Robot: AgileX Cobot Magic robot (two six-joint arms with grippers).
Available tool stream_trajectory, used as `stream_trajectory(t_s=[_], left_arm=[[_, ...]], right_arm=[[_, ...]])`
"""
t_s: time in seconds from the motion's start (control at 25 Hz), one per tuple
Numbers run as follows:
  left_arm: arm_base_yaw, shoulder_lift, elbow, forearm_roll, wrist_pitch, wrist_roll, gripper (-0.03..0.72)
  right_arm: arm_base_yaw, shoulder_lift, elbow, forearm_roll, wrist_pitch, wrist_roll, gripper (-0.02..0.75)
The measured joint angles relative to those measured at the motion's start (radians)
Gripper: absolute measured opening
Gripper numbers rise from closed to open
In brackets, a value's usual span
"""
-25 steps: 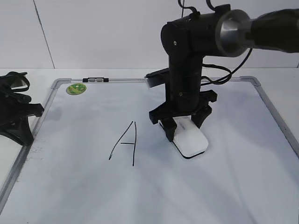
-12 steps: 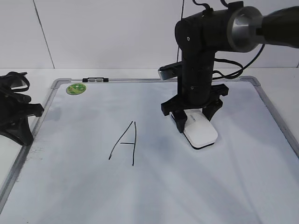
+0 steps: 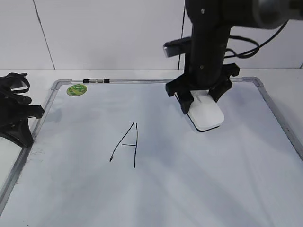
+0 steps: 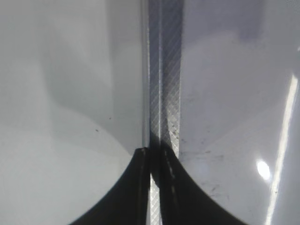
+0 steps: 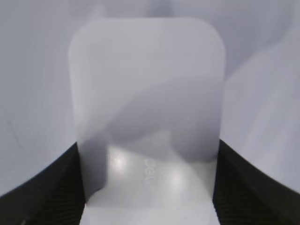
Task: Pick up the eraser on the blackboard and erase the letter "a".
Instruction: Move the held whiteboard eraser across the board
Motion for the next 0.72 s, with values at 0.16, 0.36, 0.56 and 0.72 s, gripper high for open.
stream_trajectory(t_s=[0.16, 0.36, 0.56, 0.72], left_arm=[[0.000, 0.000, 0.000, 0.000, -0.002, 0.000, 0.015], [0.000, 0.000, -0.002, 0.000, -0.002, 0.000, 0.015], [0.000, 0.000, -0.002, 0.000, -0.002, 0.000, 0.015], [0.000, 0.000, -0.002, -0.001, -0.002, 0.000, 0.015]], right_arm=[[0.000, -0.095, 0.000, -0.034, 0.000, 0.031, 0.570], [0.002, -0.189, 0.000, -0.065, 0.002, 0.082, 0.570], [0.002, -0.302, 0.060, -0.122, 0.004, 0.141, 0.570], [-0.002, -0.386, 0.153, -0.186, 0.008, 0.186, 0.570]])
